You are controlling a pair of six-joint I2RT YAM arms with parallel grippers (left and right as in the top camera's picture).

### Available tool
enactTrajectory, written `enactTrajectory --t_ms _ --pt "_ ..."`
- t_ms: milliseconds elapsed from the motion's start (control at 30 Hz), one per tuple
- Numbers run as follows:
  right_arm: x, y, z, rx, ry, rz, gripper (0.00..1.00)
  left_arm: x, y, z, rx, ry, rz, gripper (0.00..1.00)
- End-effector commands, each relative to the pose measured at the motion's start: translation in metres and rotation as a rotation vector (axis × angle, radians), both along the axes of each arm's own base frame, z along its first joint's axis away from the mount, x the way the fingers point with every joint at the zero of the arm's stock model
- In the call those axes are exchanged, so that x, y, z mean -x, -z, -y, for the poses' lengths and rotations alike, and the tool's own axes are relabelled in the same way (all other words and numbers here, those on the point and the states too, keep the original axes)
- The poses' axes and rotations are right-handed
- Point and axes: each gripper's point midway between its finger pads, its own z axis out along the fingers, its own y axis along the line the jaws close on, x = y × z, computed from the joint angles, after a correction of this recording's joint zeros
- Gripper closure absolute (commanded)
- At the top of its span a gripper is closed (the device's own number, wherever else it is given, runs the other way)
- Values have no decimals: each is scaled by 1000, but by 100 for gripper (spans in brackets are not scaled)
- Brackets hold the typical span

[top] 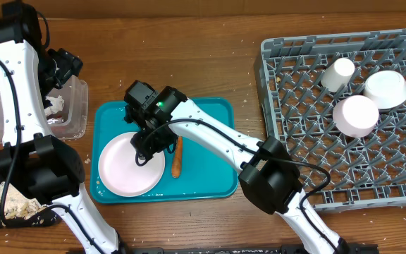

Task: Sort waste into correct bins and load items into the dishwasher
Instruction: 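Lower the right gripper onto the white plate rim and grasp it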

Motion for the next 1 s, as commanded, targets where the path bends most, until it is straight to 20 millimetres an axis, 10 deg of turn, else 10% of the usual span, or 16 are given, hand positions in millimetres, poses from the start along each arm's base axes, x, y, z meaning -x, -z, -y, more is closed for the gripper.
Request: enactTrajectory --t_ms 0,467,967 --pt "-7 16 4 48 6 33 41 2 -5 -3 -19 18 6 0" --pt "-17 60 15 154 21 60 49 2 -5 -3 -19 18 6 0" --pt "-12 52 26 208 66 10 96 2 -5 -3 -19 18 6 0"
